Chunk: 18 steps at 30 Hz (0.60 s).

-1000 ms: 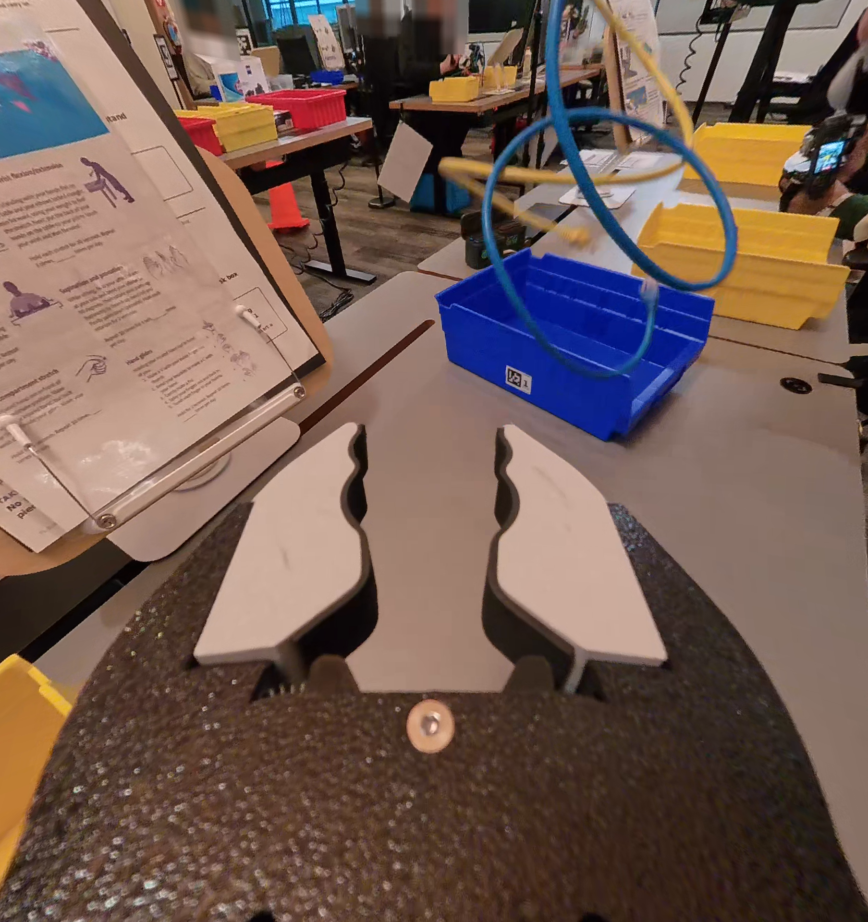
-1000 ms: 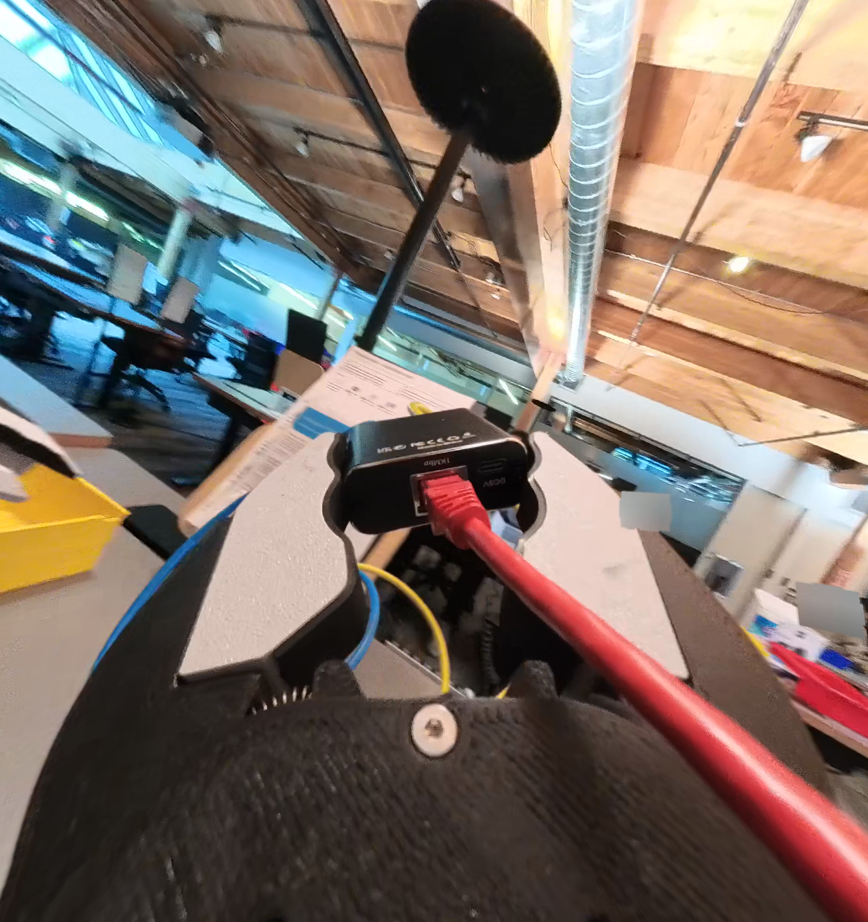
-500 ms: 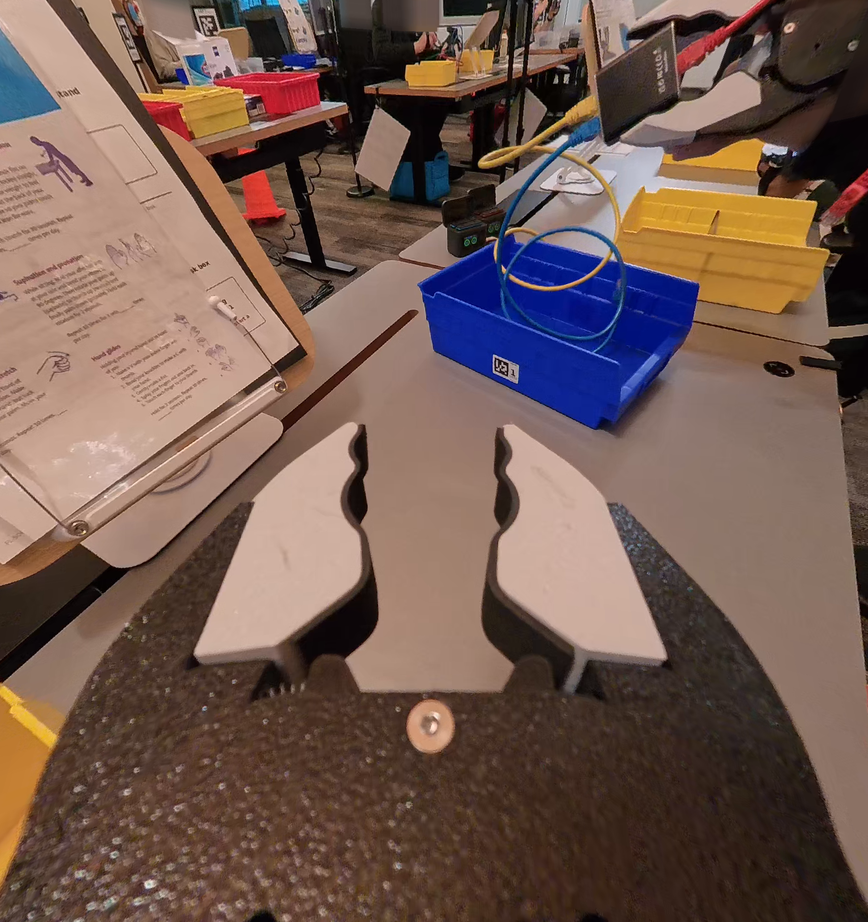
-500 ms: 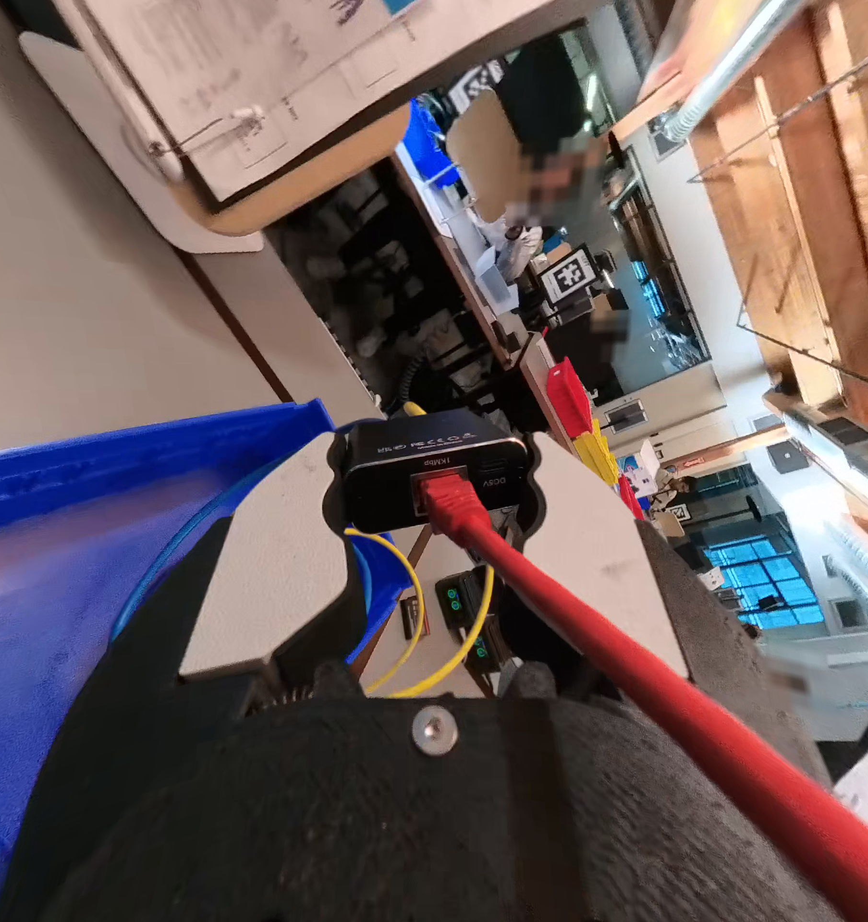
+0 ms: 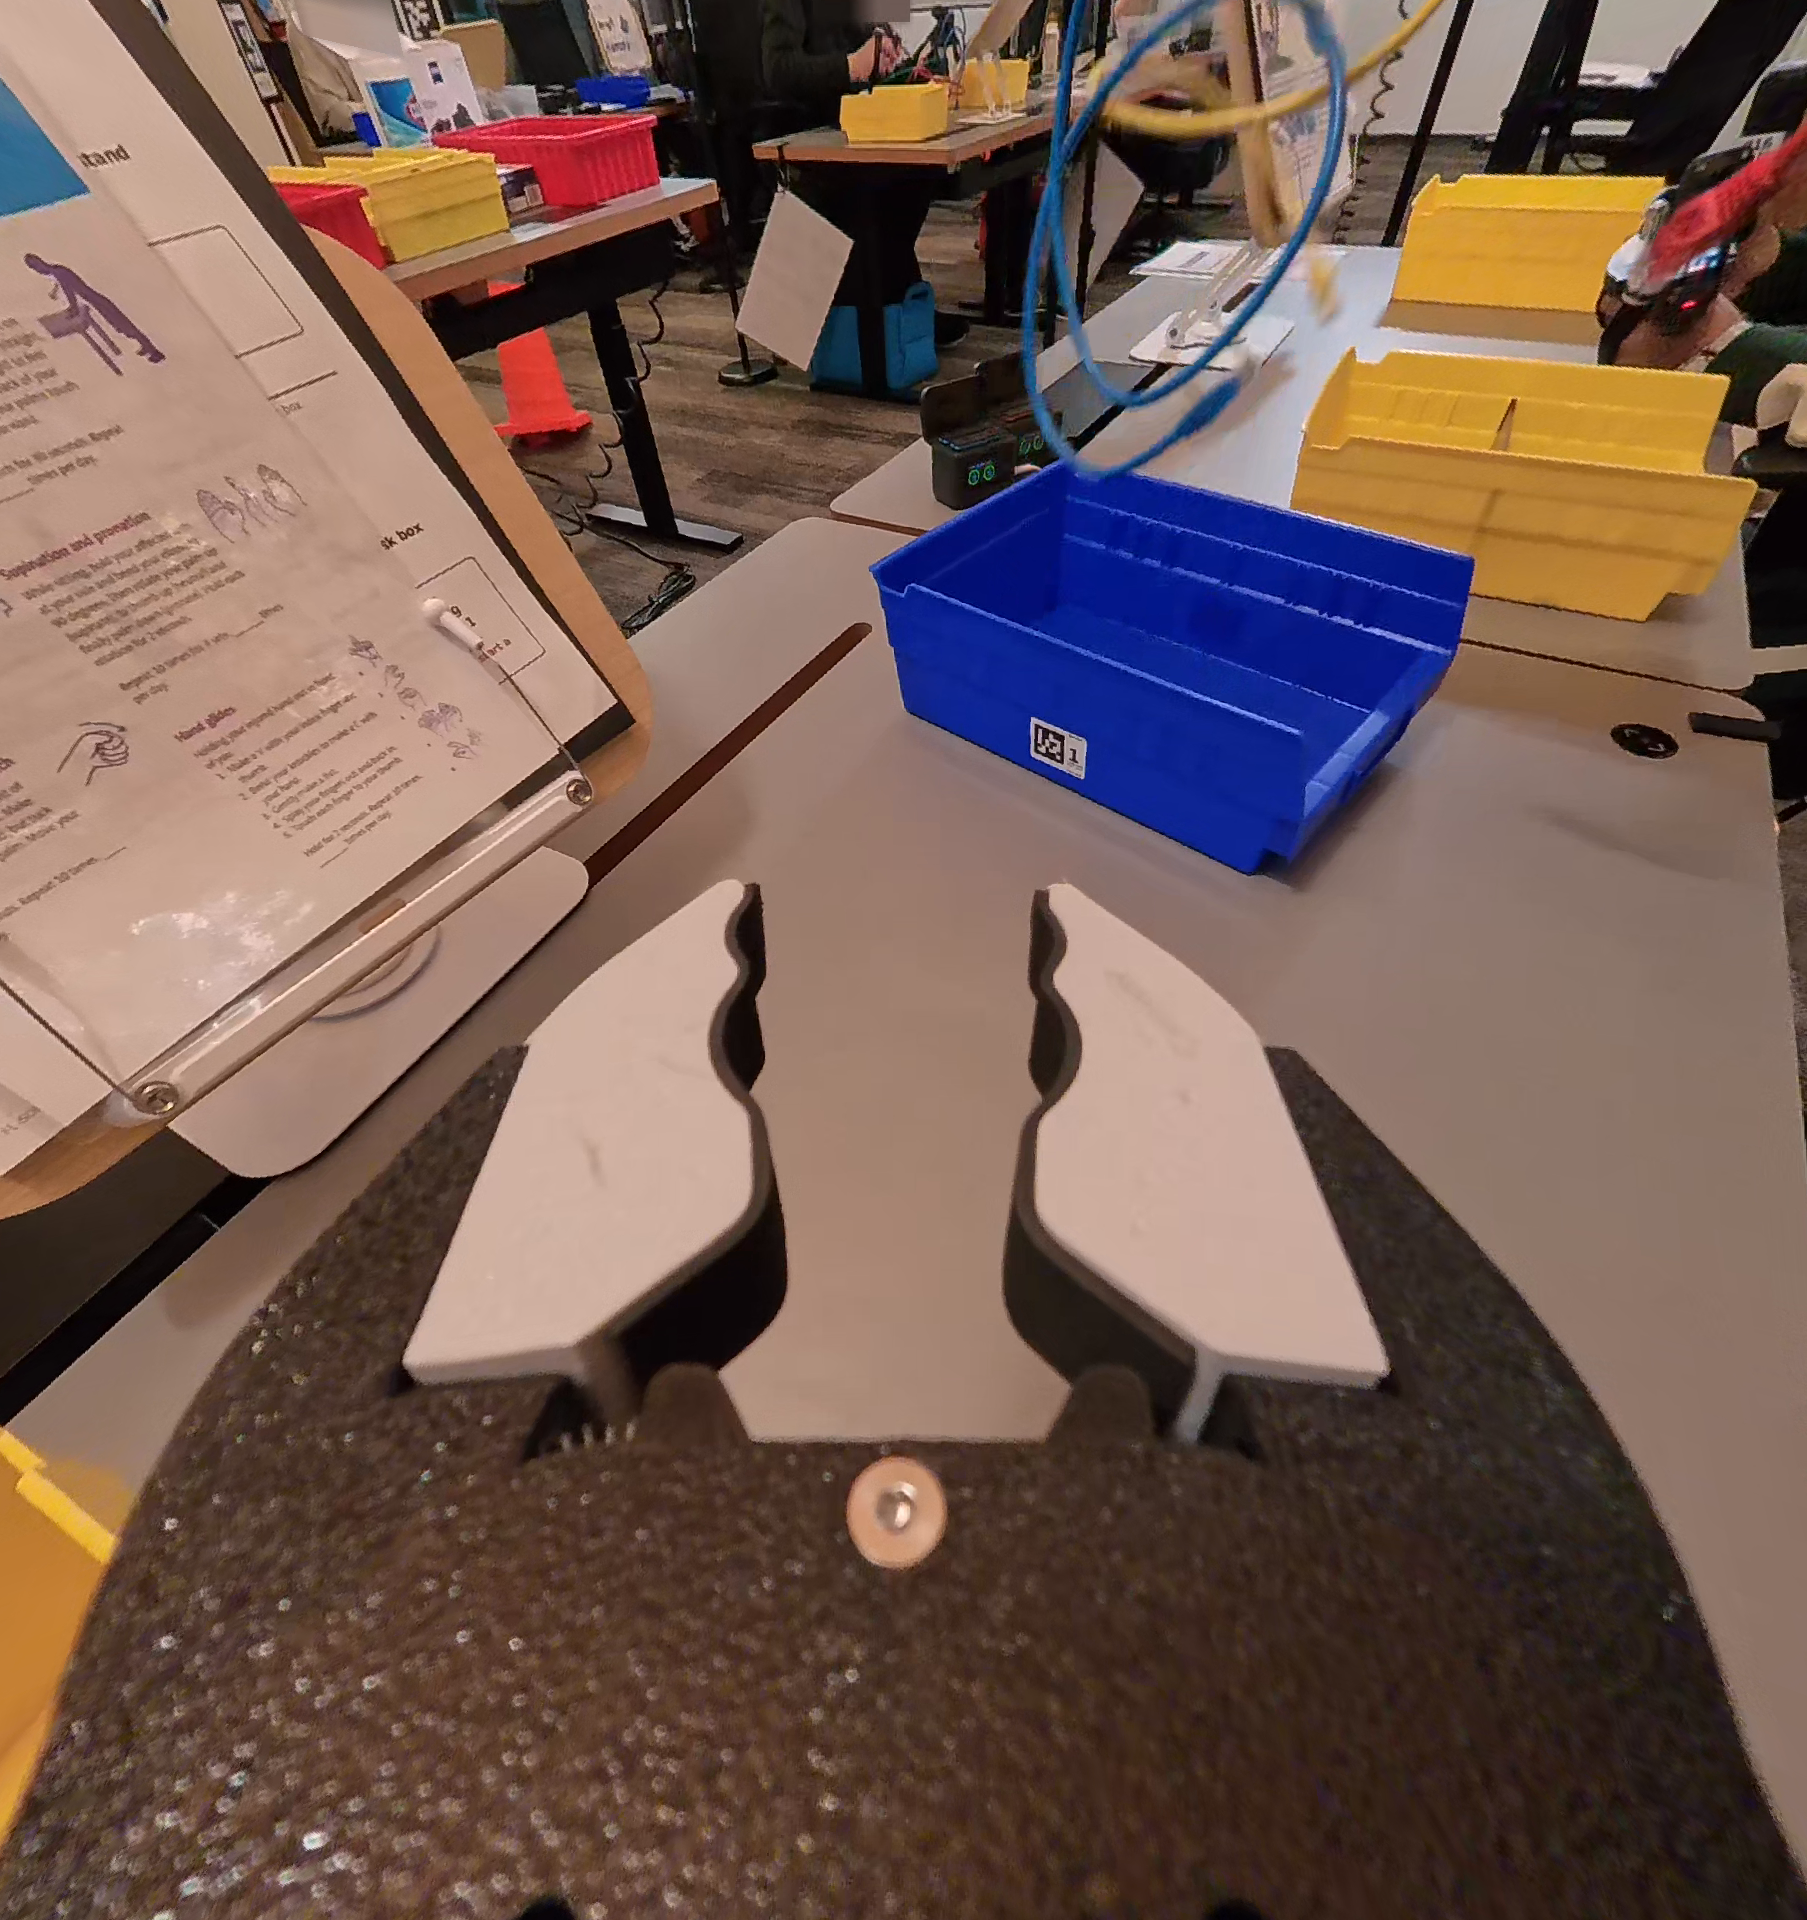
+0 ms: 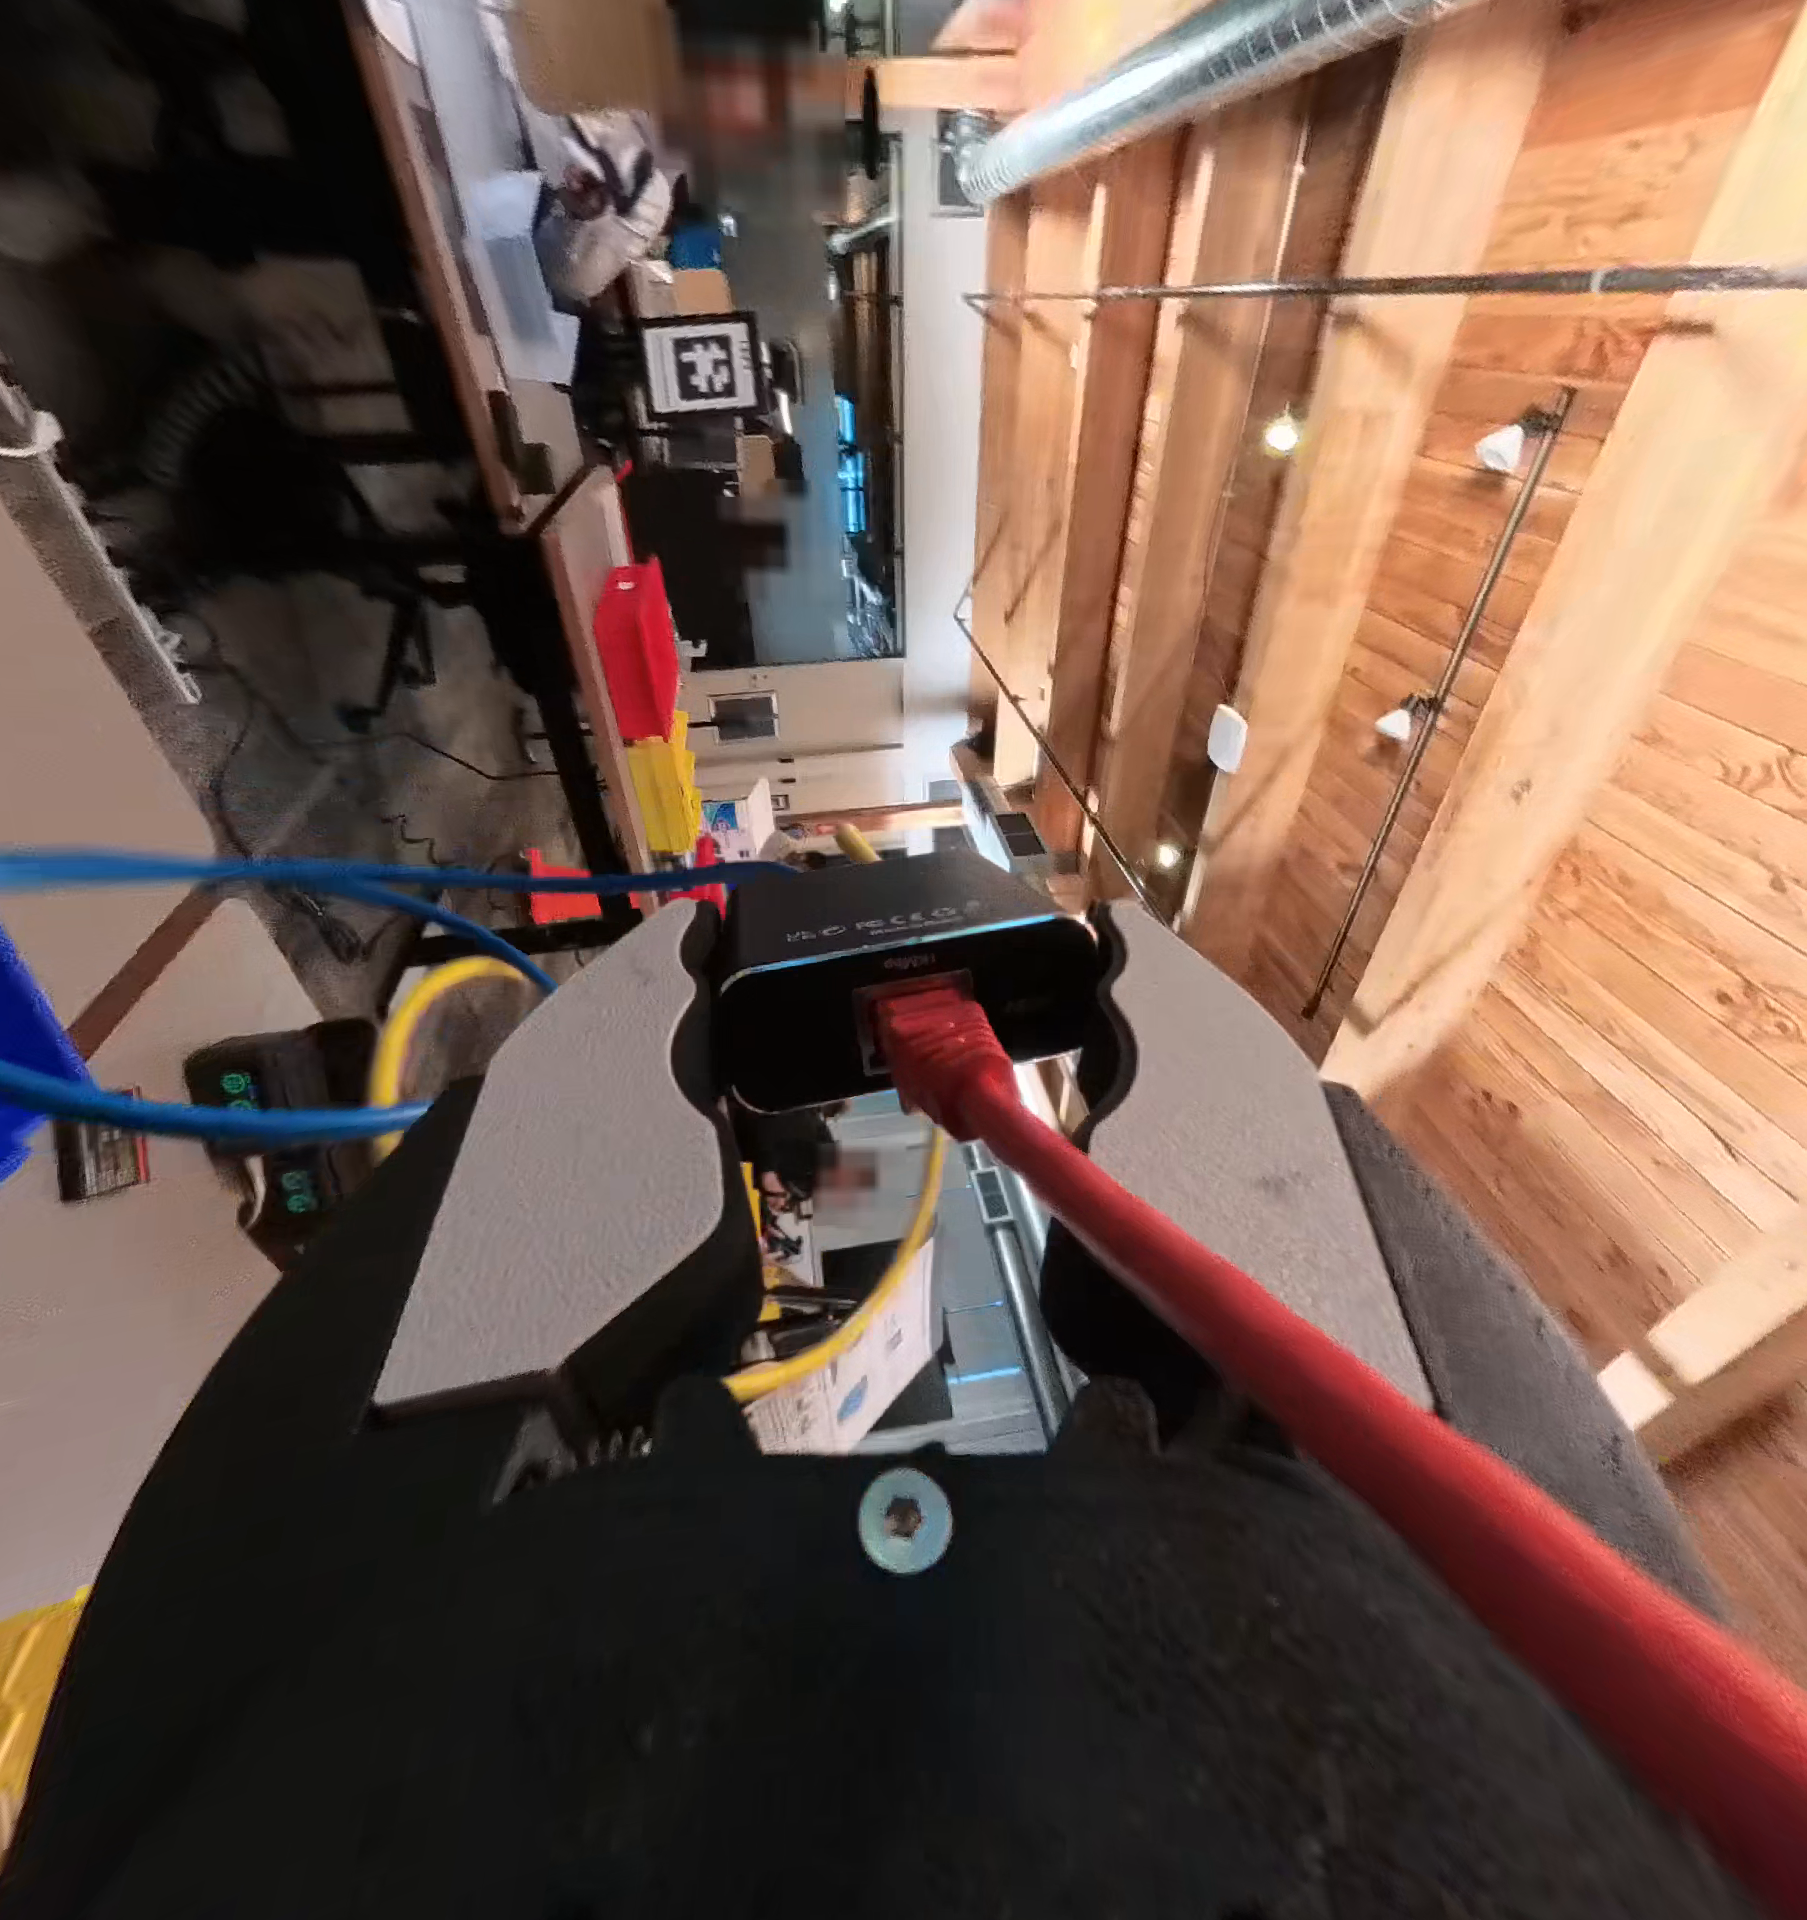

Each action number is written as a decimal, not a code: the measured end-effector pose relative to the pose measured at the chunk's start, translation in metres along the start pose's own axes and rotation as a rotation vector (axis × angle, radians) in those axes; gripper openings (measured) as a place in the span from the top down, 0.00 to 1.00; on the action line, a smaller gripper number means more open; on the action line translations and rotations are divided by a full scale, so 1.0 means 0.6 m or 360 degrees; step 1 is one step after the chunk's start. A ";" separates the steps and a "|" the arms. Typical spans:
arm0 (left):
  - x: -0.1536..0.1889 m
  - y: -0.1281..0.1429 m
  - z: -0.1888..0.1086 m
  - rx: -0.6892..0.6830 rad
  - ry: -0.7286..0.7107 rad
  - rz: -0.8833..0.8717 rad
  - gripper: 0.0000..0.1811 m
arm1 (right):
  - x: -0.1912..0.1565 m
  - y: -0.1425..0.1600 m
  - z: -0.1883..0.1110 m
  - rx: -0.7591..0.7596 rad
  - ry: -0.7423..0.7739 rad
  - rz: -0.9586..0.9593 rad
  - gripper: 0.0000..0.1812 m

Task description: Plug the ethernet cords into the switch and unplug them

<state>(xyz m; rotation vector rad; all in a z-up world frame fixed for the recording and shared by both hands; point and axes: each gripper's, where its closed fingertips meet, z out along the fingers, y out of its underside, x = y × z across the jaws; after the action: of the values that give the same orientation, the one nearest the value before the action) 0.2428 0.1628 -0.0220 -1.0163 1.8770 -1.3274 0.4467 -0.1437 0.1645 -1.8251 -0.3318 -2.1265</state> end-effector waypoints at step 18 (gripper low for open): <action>0.008 0.012 0.011 -0.0070 0.0029 0.0034 0.73 | -0.198 -0.055 -0.021 0.0334 -0.0776 0.0575 0.63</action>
<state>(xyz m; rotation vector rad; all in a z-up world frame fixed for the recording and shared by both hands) 0.2439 0.1572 -0.0312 -1.0064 1.9328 -1.2924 0.4384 -0.1072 0.0462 -2.0706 -0.2936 -1.3470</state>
